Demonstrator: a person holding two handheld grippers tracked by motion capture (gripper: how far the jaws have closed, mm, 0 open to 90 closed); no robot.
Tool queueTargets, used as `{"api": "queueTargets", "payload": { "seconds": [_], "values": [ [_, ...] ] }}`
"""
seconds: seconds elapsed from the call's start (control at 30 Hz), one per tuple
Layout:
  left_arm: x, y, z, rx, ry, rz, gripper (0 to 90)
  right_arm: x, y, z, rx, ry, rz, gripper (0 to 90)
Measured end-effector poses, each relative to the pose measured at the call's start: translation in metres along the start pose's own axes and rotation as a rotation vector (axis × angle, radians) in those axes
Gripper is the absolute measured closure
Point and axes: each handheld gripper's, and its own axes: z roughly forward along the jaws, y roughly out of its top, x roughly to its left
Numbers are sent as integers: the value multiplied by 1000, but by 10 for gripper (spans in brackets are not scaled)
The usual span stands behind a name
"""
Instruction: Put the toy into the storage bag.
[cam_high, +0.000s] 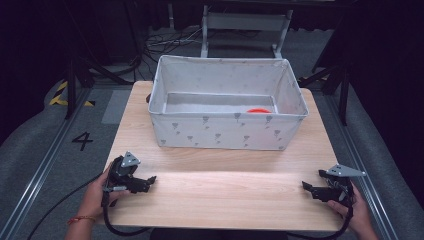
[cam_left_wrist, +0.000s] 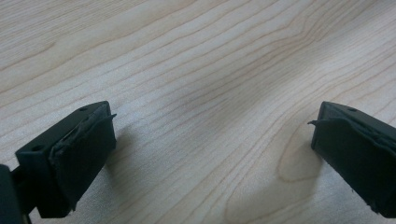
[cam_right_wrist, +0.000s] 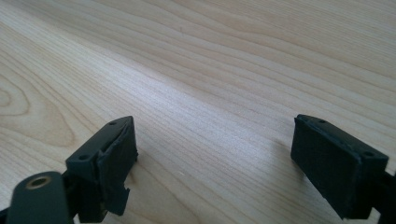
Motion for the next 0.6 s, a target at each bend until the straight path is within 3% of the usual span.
{"api": "queueTargets", "payload": {
  "seconds": [0.6],
  "values": [
    [0, 0, 0, 0, 5, 1, 0, 0, 0, 0, 0, -1, 0, 144]
  ]
}}
